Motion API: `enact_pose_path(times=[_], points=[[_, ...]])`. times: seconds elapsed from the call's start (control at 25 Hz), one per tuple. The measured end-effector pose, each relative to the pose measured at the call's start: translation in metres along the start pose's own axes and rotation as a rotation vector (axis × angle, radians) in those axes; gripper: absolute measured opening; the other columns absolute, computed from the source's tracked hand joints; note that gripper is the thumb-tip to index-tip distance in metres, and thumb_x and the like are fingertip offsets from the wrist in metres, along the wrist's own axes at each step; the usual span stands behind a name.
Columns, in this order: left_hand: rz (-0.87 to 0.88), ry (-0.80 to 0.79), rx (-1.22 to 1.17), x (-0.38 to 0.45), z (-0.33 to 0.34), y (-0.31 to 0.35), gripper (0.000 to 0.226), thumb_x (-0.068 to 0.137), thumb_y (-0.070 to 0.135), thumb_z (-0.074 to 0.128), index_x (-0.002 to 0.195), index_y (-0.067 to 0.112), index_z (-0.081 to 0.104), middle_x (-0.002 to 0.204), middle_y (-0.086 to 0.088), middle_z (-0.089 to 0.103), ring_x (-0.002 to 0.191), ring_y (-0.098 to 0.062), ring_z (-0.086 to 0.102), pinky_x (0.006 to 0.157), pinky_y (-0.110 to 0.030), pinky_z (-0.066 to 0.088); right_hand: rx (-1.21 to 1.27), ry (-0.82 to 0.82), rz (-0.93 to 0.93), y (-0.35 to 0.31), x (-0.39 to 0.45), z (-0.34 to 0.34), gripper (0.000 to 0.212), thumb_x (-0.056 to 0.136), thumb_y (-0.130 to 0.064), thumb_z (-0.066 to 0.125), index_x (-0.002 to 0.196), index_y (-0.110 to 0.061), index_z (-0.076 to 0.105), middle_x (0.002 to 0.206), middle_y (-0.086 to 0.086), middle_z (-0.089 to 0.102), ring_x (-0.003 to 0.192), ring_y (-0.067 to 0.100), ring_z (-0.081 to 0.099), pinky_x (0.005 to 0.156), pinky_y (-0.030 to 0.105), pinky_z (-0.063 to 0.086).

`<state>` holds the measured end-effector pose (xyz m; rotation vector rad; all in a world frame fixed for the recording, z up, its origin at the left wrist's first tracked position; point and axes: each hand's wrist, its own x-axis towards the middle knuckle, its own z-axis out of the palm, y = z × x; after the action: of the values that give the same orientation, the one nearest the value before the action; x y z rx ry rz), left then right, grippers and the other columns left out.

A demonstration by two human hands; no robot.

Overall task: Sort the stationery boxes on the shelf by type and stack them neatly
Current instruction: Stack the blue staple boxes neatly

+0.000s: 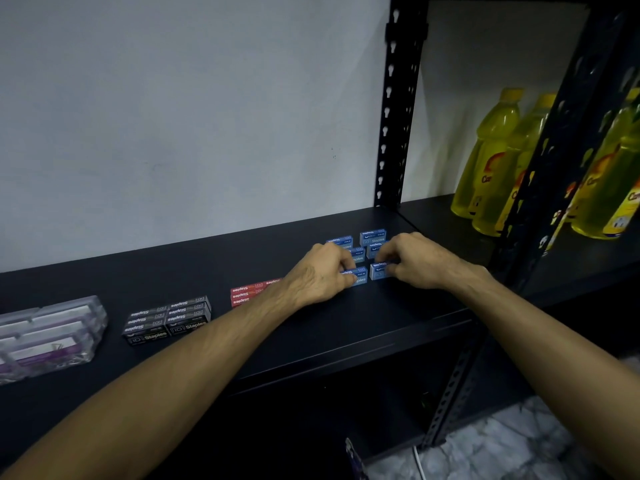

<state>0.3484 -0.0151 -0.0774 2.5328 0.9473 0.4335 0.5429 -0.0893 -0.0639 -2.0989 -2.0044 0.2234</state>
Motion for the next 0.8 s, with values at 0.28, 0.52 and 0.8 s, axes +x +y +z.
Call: enact_pose_path(times=[0.28, 0.52, 0.8], points=[[-0.005, 0.004, 0.012, -0.006, -0.004, -0.003, 0.005, 0.086, 0.024, 0.071, 0.082, 0.022, 0.069, 0.077, 0.004, 0.067, 0.07, -0.011, 0.064, 0.062, -0.026, 0.054, 0.002, 0.016, -0.046, -0.01, 0.003, 0.007, 0.015, 0.091, -0.022, 0.065, 0.103, -0.028, 0.07, 0.092, -0.017, 0.059, 0.078, -0.003, 0.054, 0.06, 0.013, 0.036], [0.01, 0.011, -0.006, -0.005, -0.009, -0.004, 0.021, 0.086, 0.038, 0.071, 0.098, 0.021, 0.07, 0.079, 0.006, 0.067, 0.072, -0.009, 0.065, 0.066, -0.026, 0.054, 0.026, 0.003, -0.029, -0.006, 0.003, 0.004, 0.026, 0.088, -0.027, 0.067, 0.114, -0.03, 0.067, 0.104, -0.014, 0.062, 0.087, 0.001, 0.057, 0.067, 0.017, 0.04], [-0.007, 0.102, -0.014, 0.015, -0.025, -0.015, 0.023, 0.091, 0.04, 0.064, 0.105, 0.023, 0.069, 0.083, 0.007, 0.07, 0.078, -0.004, 0.064, 0.075, -0.028, 0.053, -0.01, 0.208, 0.044, 0.013, 0.019, -0.004, 0.03, 0.096, -0.019, 0.053, 0.123, -0.024, 0.064, 0.123, 0.001, 0.055, 0.102, 0.015, 0.055, 0.081, 0.029, 0.044]])
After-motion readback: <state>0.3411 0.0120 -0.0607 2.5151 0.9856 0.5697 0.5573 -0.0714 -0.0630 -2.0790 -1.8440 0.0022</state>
